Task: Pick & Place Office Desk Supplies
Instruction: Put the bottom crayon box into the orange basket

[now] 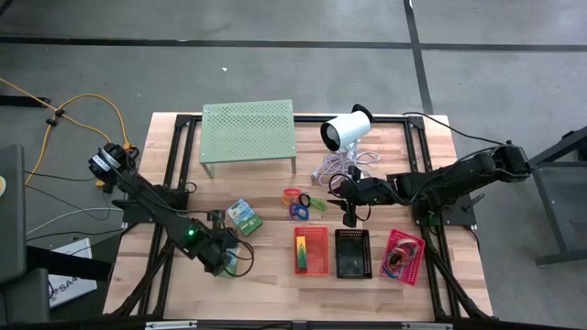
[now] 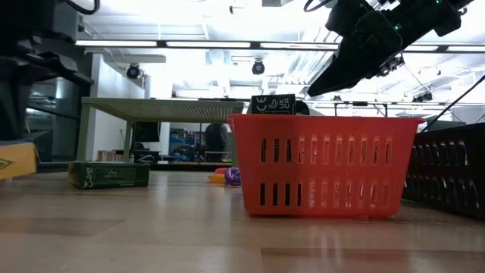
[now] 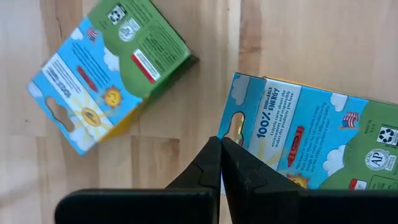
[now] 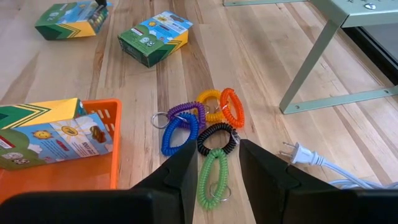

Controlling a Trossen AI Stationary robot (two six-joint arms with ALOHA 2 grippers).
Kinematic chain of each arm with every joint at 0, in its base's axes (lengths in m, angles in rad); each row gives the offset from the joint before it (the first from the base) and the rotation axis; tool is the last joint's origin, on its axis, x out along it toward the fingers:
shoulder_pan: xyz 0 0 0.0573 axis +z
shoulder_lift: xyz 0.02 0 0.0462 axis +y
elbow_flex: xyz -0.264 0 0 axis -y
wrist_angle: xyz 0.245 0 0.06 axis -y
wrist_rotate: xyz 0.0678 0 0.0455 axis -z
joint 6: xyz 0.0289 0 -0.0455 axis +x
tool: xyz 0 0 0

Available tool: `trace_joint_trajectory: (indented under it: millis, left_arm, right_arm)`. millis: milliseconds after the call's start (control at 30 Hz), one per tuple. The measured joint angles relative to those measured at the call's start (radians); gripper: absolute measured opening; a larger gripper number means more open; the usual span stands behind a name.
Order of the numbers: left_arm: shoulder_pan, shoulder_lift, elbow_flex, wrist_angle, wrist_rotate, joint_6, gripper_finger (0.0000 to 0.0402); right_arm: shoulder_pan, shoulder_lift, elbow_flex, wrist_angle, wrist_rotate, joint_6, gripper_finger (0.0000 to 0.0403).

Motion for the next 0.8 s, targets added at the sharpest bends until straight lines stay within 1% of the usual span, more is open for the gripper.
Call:
trace_joint_trajectory:
  millis: [167, 400, 667, 800]
  left_arm:
    - [0.043, -0.007, 0.0, -0.007, 0.0, 0.083, 0.0]
    - [0.091, -0.029, 0.0, -0.019, -0.003, 0.145, 0.0]
    - [0.126, -0.058, 0.0, -0.021, -0.068, 0.237, 0.0]
    - [0.156, -0.061, 0.0, -0.017, -0.078, 0.295, 0.0]
  right_arm:
    - [0.0, 0.0, 0.0, 0.0, 0.0, 0.0, 0.0107]
    - [0.0, 0.0, 0.0, 0.0, 0.0, 0.0, 0.0107]
    - [0.0, 0.0, 0.0, 0.0, 0.0, 0.0, 0.0107]
    - [0.0, 0.0, 0.0, 0.0, 0.0, 0.0, 0.0107]
